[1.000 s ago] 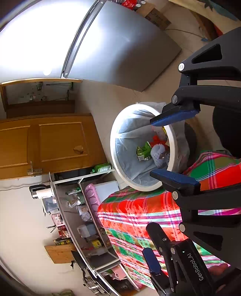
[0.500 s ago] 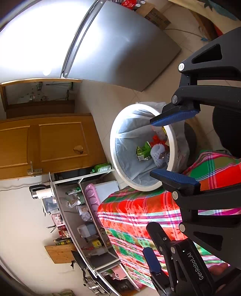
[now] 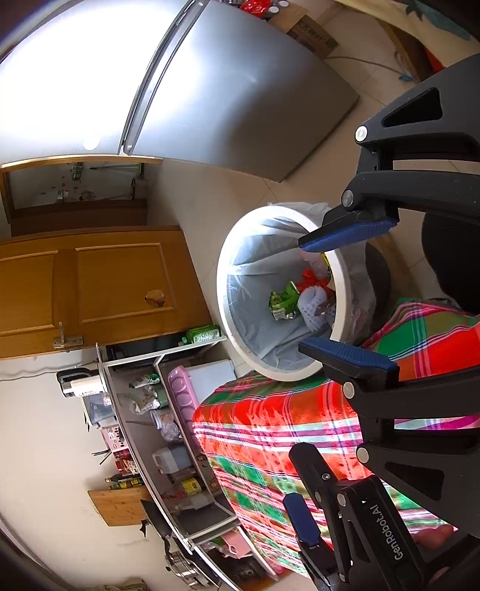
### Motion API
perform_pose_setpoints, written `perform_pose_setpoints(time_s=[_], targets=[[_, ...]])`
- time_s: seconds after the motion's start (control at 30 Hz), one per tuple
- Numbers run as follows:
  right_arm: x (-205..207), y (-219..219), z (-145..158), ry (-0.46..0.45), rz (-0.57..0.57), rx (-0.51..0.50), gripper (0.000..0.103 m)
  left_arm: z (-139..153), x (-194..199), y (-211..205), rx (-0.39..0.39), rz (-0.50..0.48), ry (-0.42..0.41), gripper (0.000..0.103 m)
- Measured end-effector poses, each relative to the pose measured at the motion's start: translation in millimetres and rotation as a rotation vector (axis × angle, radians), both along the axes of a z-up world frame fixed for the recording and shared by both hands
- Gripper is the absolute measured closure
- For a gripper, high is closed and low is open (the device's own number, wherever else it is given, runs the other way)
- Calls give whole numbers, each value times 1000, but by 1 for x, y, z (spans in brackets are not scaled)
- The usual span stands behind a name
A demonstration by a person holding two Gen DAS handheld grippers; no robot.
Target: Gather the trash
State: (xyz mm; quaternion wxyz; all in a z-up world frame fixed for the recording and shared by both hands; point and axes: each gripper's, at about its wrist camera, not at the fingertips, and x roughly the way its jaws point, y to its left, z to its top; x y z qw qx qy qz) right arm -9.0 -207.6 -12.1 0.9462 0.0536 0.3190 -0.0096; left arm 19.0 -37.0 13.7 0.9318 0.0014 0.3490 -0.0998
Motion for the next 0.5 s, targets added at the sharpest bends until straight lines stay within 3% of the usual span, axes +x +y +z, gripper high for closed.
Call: perform_pose_setpoints(time_s=[0.5], targets=[[0,-1,-2,4,0,5,54,0,0,-2,0,0,1,26]])
